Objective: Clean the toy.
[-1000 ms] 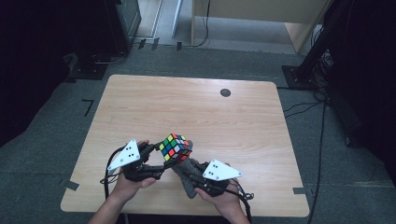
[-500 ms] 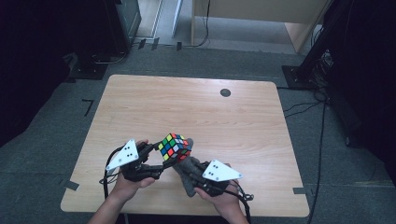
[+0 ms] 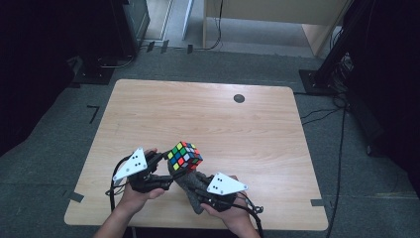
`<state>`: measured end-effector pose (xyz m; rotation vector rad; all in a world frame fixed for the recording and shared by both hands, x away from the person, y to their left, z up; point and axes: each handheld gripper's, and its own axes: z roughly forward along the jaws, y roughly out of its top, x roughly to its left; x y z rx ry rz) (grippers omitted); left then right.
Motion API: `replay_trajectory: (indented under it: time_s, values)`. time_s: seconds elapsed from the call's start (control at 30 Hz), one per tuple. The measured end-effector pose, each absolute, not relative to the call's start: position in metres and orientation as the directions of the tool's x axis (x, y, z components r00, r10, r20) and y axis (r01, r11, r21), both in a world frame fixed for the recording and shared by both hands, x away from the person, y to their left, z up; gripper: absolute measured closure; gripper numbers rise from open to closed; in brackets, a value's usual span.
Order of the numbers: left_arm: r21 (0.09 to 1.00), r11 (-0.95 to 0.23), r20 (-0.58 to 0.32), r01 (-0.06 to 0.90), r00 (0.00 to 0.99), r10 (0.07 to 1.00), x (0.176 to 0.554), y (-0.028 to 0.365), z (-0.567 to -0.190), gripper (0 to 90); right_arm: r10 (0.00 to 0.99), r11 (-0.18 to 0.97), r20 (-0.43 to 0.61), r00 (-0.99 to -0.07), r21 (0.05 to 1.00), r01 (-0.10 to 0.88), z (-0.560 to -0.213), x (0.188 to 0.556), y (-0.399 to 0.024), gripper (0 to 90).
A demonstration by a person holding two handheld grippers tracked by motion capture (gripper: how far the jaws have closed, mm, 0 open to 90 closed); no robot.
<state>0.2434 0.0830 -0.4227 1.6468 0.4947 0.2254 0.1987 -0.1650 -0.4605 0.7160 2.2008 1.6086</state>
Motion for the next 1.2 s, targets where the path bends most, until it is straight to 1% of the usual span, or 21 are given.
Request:
replay_trajectory:
  time_s: [0.07,0.17,0.23,0.3,0.4,0.43,0.5,0.53,0.6,0.67,0.73,0.83,0.9,0.97,1.03,1.2]
  values:
    - [0.980,-0.062,-0.142,0.189,0.883,0.447,0.244,0.085,-0.422,34.6,0.608,0.238,0.047,-0.793,0.942,0.238,-0.461,0.204,-0.172,71.7]
    - [0.979,-0.059,-0.146,0.193,0.879,0.454,0.245,0.086,-0.422,34.6,0.724,0.225,0.069,-0.686,0.917,0.330,-0.469,0.217,-0.193,71.7]
    - [0.978,-0.062,-0.147,0.197,0.876,0.459,0.246,0.086,-0.423,34.6,0.771,0.229,0.062,-0.634,0.902,0.366,-0.475,0.223,-0.202,71.4]
    - [0.977,-0.067,-0.148,0.201,0.874,0.463,0.246,0.086,-0.424,34.6,0.804,0.243,0.037,-0.593,0.890,0.385,-0.482,0.229,-0.209,70.6]
    - [0.975,-0.071,-0.155,0.212,0.869,0.469,0.249,0.086,-0.427,34.6,0.829,0.238,0.036,-0.559,0.880,0.410,-0.489,0.236,-0.218,68.2]
    - [0.973,-0.067,-0.163,0.219,0.868,0.470,0.249,0.086,-0.427,34.6,0.833,0.251,0.024,-0.553,0.875,0.415,-0.490,0.237,-0.220,64.7]
    - [0.971,-0.062,-0.174,0.229,0.864,0.473,0.250,0.087,-0.428,34.6,0.842,0.254,0.011,-0.540,0.874,0.414,-0.491,0.239,-0.222,50.3]
    - [0.970,-0.063,-0.177,0.234,0.863,0.474,0.251,0.087,-0.428,34.6,0.844,0.244,0.010,-0.537,0.883,0.401,-0.490,0.239,-0.223,42.6]
    - [0.968,-0.058,-0.187,0.242,0.860,0.475,0.252,0.087,-0.429,34.6,0.853,0.224,-0.006,-0.521,0.907,0.356,-0.483,0.237,-0.224,32.1]
    - [0.965,-0.054,-0.200,0.257,0.854,0.480,0.253,0.088,-0.429,34.6,0.852,0.212,-0.019,-0.524,0.927,0.311,-0.475,0.233,-0.222,26.9]
    - [0.959,-0.046,-0.223,0.278,0.848,0.481,0.254,0.087,-0.429,34.6,0.832,0.205,-0.024,-0.554,0.942,0.266,-0.469,0.227,-0.218,25.7]
    - [0.950,-0.039,-0.255,0.310,0.843,0.474,0.255,0.085,-0.430,34.6,0.779,0.214,-0.051,-0.625,0.958,0.189,-0.463,0.219,-0.206,25.4]
    - [0.941,-0.034,-0.281,0.336,0.835,0.473,0.255,0.081,-0.431,34.6,0.741,0.237,-0.097,-0.665,0.964,0.124,-0.462,0.213,-0.195,27.1]
    - [0.929,-0.027,-0.315,0.369,0.826,0.467,0.256,0.077,-0.432,34.6,0.718,0.251,-0.123,-0.685,0.964,0.091,-0.463,0.209,-0.189,27.0]
    - [0.922,-0.035,-0.328,0.385,0.825,0.460,0.255,0.072,-0.434,34.6,0.707,0.260,-0.144,-0.692,0.963,0.066,-0.464,0.207,-0.183,25.9]
    - [0.904,-0.054,-0.364,0.423,0.831,0.422,0.253,0.062,-0.437,34.5,0.717,0.279,-0.193,-0.669,0.960,0.021,-0.463,0.204,-0.177,23.8]
